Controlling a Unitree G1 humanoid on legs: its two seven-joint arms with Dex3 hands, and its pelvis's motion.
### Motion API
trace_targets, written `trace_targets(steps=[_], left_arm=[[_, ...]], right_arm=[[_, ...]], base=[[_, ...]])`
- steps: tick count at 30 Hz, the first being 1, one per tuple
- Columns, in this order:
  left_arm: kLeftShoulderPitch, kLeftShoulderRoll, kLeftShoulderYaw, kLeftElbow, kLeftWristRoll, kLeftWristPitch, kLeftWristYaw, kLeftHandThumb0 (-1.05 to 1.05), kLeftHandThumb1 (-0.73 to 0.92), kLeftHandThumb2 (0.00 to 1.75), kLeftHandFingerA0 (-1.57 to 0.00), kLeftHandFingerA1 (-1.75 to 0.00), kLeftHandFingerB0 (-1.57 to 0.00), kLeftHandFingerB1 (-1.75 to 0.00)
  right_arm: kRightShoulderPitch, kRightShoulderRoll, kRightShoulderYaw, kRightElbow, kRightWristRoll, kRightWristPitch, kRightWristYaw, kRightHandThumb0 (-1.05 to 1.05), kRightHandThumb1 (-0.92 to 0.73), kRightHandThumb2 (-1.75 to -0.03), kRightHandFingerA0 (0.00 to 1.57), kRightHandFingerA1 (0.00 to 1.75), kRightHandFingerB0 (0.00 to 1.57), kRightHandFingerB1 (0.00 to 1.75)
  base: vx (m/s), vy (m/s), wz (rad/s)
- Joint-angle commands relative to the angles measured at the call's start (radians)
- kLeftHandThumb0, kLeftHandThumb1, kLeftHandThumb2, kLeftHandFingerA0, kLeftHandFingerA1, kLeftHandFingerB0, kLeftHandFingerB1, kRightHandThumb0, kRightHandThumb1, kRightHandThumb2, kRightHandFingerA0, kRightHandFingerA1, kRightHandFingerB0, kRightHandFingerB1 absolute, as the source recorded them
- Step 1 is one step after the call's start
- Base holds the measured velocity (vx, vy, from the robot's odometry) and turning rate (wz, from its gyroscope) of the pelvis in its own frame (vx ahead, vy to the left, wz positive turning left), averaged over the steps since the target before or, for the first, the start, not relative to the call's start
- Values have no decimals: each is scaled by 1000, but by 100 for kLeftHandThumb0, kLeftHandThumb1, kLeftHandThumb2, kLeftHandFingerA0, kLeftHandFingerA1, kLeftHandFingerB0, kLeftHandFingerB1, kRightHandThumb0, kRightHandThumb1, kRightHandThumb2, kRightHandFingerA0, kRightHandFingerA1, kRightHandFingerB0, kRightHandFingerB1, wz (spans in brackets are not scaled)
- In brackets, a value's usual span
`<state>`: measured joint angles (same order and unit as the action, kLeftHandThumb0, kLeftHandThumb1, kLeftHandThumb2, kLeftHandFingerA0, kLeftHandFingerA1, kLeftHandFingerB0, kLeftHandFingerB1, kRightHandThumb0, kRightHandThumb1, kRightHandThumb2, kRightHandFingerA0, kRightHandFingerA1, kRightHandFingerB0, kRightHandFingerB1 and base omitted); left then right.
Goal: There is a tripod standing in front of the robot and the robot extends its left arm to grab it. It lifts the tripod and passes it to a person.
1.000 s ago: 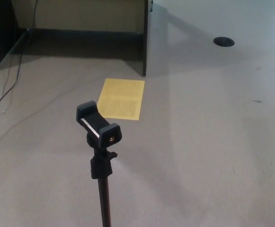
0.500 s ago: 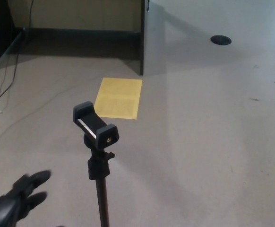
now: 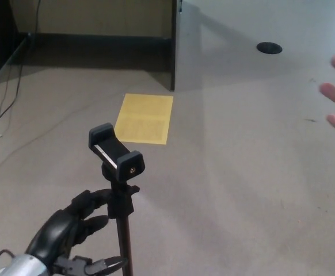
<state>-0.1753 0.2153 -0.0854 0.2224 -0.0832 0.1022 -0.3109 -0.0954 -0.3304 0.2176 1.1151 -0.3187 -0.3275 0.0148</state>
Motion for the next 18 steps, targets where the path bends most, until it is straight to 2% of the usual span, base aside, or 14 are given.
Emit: trace_targets(steps=[1,8,13,18], left_arm=[[-29,-5,-4,11,-13,105,-31,-32,19,82,-4,-48,0,-48],[-117,-45,15,-8,-80,275,-60,-30,23,82,-3,-47,0,-48],[-157,-88,24,9,-111,332,-69,-31,23,82,-3,-47,0,-48],[-228,-120,3,67,-71,353,-51,-28,28,84,-3,-47,0,-48]], right_arm=[[12,-1,1,-13,-2,-6,0,-38,-69,-61,68,41,44,35],[5,6,5,-21,-4,-14,-10,-39,-68,-60,66,41,45,35],[19,15,7,-20,-5,-39,-29,-38,-68,-60,69,42,47,36],[20,16,6,-35,1,-37,-12,-38,-69,-60,68,42,45,35]], base=[[0,0,0],[0,0,0],[0,0,0],[0,0,0]])
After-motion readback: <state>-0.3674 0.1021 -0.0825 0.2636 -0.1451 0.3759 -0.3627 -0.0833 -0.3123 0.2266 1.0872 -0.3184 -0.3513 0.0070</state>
